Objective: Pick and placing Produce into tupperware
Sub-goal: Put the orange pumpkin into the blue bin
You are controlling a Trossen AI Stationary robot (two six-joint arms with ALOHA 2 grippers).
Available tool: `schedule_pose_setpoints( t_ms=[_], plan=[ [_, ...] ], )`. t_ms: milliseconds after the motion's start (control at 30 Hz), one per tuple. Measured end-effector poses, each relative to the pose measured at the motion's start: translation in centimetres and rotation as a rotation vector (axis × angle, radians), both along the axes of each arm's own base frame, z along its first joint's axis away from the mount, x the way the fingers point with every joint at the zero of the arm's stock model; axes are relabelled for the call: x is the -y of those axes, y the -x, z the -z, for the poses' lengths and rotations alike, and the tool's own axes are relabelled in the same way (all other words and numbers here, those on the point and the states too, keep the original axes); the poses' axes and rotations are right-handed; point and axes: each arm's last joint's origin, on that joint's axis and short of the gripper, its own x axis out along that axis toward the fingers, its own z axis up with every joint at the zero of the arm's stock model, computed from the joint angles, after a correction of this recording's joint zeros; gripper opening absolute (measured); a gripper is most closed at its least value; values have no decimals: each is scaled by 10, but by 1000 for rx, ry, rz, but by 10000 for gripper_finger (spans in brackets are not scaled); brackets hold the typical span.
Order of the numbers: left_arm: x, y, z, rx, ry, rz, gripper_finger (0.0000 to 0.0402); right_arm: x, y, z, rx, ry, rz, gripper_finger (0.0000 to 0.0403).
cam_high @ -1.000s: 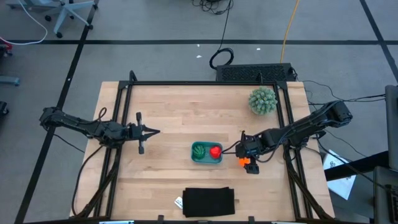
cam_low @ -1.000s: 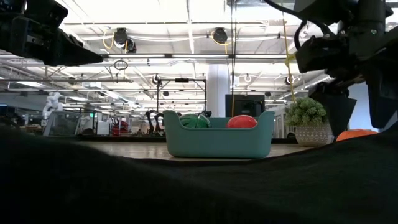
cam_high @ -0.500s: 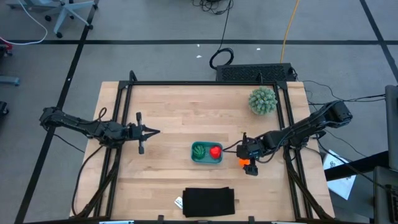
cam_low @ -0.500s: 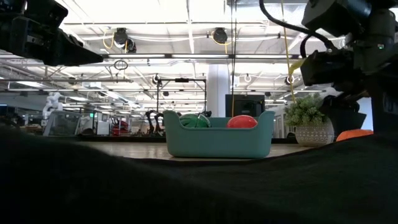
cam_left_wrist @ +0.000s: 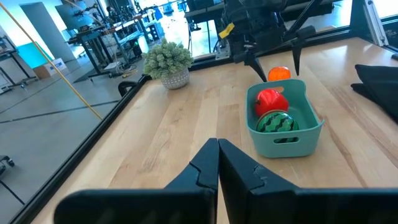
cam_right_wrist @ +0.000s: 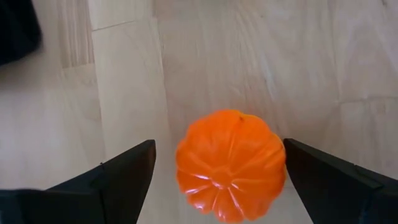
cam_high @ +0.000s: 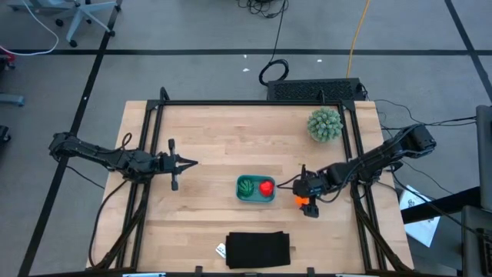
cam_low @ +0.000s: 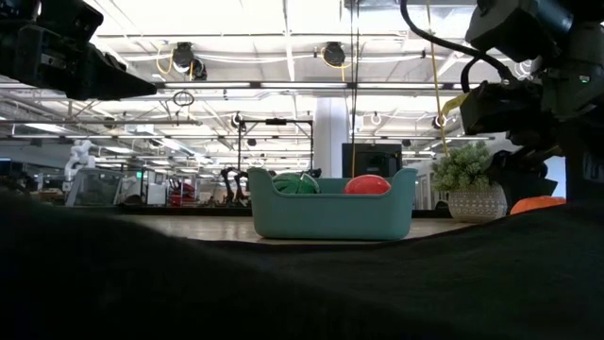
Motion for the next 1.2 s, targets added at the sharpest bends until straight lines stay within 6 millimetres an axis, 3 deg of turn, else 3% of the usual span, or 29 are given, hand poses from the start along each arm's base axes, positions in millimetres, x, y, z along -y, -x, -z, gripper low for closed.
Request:
schedule_pose_setpoints(
  t_ms=[933, 1200],
  plan=[
    [0, 0, 0, -2, -1, 0, 15, -12, 5, 1, 52, 159, -79, 345],
    [0, 0, 0, -2, -1, 0, 15, -11, 5, 1, 62, 187, -89, 292]
  ],
)
